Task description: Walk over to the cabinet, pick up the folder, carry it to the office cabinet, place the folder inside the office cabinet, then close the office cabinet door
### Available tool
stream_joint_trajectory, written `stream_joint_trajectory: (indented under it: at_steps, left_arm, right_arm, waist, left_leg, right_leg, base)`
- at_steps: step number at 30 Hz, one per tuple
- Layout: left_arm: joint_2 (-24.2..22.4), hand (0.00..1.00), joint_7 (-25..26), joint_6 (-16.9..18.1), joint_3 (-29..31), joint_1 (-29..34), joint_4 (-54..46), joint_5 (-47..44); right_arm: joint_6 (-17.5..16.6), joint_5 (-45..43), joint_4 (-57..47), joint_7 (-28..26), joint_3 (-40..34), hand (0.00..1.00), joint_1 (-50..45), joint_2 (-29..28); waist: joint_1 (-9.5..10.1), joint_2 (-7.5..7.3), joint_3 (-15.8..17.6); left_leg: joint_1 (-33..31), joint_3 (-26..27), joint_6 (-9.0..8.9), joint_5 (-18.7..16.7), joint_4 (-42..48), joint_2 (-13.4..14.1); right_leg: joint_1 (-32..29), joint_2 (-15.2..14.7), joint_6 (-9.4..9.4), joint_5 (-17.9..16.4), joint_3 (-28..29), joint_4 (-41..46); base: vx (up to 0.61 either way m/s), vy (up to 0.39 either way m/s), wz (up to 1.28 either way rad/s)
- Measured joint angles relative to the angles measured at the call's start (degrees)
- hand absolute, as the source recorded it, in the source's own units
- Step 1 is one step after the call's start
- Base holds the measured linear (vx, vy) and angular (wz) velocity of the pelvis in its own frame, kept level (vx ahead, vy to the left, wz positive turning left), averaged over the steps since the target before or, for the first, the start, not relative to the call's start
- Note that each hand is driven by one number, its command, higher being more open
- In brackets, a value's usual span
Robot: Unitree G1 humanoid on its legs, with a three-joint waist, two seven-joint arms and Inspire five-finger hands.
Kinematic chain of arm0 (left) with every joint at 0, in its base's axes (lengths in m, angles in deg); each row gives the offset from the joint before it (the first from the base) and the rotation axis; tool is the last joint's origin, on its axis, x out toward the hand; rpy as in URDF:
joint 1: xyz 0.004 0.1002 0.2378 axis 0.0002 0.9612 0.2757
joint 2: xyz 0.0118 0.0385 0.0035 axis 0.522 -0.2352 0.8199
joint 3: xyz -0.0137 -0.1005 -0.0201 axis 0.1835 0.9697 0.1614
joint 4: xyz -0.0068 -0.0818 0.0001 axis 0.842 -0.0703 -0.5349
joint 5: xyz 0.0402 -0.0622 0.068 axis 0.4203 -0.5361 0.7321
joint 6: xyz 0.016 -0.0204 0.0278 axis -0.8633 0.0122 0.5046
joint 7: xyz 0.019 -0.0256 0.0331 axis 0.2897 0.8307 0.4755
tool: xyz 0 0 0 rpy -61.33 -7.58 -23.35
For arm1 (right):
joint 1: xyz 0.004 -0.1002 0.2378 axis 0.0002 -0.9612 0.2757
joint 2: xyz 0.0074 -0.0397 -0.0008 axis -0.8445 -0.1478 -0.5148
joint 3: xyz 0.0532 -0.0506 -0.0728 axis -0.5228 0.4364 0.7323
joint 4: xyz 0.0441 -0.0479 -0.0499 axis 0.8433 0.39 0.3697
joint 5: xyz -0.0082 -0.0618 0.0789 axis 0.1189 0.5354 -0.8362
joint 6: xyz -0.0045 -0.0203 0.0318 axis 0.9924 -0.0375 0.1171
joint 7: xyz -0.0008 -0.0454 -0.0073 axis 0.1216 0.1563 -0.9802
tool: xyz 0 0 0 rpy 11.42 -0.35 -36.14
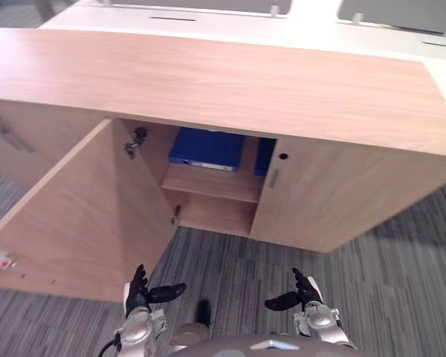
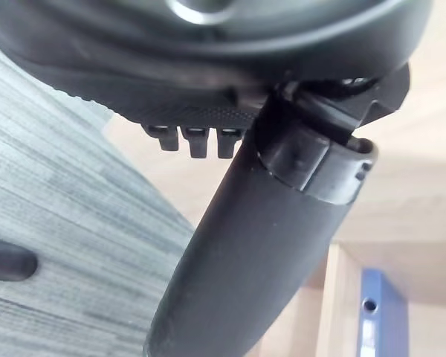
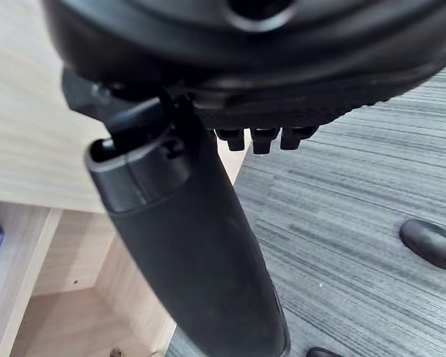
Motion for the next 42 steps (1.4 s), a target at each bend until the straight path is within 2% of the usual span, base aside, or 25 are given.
stream_joint_trajectory:
  at_steps: [3,6,11,15,20,23,25,29,32,36,42]
  left_arm:
    - [-3.0,1.00,0.1,0.0,1.9,2.7,-6.2,-1.6]
    - [-3.6,1.00,0.2,0.1,2.1,4.3,-11.5,-2.3]
    - [-7.0,1.00,0.4,0.1,7.0,7.6,-23.3,-4.0]
    - [-7.6,1.00,0.8,0.5,14.8,8.5,-30.0,-6.2]
    - [-7.2,1.00,1.6,0.6,24.8,8.4,-33.3,-6.7]
    - [-6.3,1.00,2.9,0.7,28.5,7.1,-33.3,-7.7]
    - [-3.9,1.00,5.1,0.9,28.6,6.5,-31.3,-6.2]
    - [1.1,1.00,5.8,1.2,28.3,1.2,-21.3,-6.1]
    - [1.8,1.00,5.6,1.2,26.5,-0.8,-17.0,-6.0]
    - [3.5,1.00,5.3,1.1,23.1,-2.3,-12.8,-3.5]
    - [6.0,1.00,4.8,1.0,21.4,-2.5,-12.2,0.8]
  right_arm:
    - [-0.1,-0.7,-1.4,0.5,-0.4,1.00,0.2,0.1]
    - [-0.1,-0.7,-3.9,0.5,-0.3,1.00,0.2,-0.1]
    - [-0.2,-0.7,-7.1,0.5,-0.4,1.00,-1.1,0.0]
    - [-0.2,-0.9,-10.1,0.2,-0.6,1.00,-2.4,-0.1]
    - [-0.2,-1.0,-11.8,-0.6,-1.1,1.00,-2.3,-0.2]
    - [-0.1,-1.2,-11.7,-0.8,-2.6,1.00,-2.3,-0.4]
    - [-0.2,-1.1,-10.3,-1.1,-2.4,1.00,-2.2,-0.3]
    - [-0.1,-0.8,-6.2,-0.9,-2.4,1.00,-2.2,0.0]
    - [0.0,-0.8,-4.8,-0.7,-2.2,1.00,-2.0,0.4]
    - [-0.1,-0.8,-4.4,-0.4,-1.9,1.00,-1.9,0.6]
    - [0.0,-0.7,-2.6,-0.4,-1.7,1.00,-2.4,0.6]
  waist:
    - [1.43,0.23,0.3]
    - [2.69,-0.04,1.4]
    - [3.60,0.22,1.9]
    - [4.57,0.99,3.0]
    - [5.38,1.46,3.2]
    - [5.48,1.55,3.0]
    - [5.51,1.09,2.3]
    - [5.34,0.37,0.8]
    - [5.12,0.08,0.8]
    - [4.09,0.06,0.8]
    - [3.28,0.25,1.0]
  left_leg:
    - [-0.1,-3.9,-0.27,0.6,0.0,-0.5]
    - [-0.1,-7.1,-0.69,1.3,0.0,-1.0]
    - [-1.3,-11.7,-1.07,2.3,0.3,-2.0]
    - [-3.0,-13.2,-0.76,0.7,3.8,-3.8]
    - [-5.5,-13.1,-0.40,-1.2,8.5,-4.7]
    - [-5.9,-13.2,-0.45,-1.7,9.4,-4.8]
    - [-5.2,-12.3,-0.28,-1.3,8.2,-4.4]
    - [-2.0,-11.7,-0.72,1.0,3.6,-3.1]
    - [0.4,-10.2,-0.80,2.2,0.4,-1.8]
    - [1.1,-9.3,-0.87,2.2,0.1,-1.3]
    - [1.2,-8.6,-1.95,2.3,0.1,0.2]
  right_leg:
    - [2.0,0.4,-1.14,-0.7,-1.4,0.0]
    - [3.5,0.4,-0.52,-1.8,-3.3,0.4]
    - [3.9,-0.1,0.26,-3.4,-7.6,3.4]
    - [5.4,-1.1,0.86,-4.1,-10.4,4.0]
    - [5.3,-1.3,0.52,-4.7,-11.3,4.4]
    - [5.2,-1.1,0.45,-4.7,-11.3,4.1]
    - [5.1,-0.8,0.34,-4.8,-10.1,3.5]
    - [5.4,-0.6,0.21,-4.3,-7.0,3.4]
    - [5.4,-0.1,-0.22,-4.1,-4.1,3.2]
    - [5.4,0.4,-0.27,-4.2,-2.4,2.8]
    - [5.4,1.7,-0.41,-4.3,-0.9,1.6]
  base:
    - [0.01,-0.046,0.70]
    - [-0.02,-0.041,0.59]
    - [-0.03,-0.022,0.52]
    - [-0.04,0.023,0.33]
    - [-0.04,0.030,0.11]
    - [-0.01,-0.004,0.04]
    - [0.01,-0.040,-0.18]
    - [0.04,-0.064,-0.15]
    - [0.01,-0.040,-0.28]
    - [-0.04,-0.032,-0.18]
    - [-0.05,-0.024,-0.08]
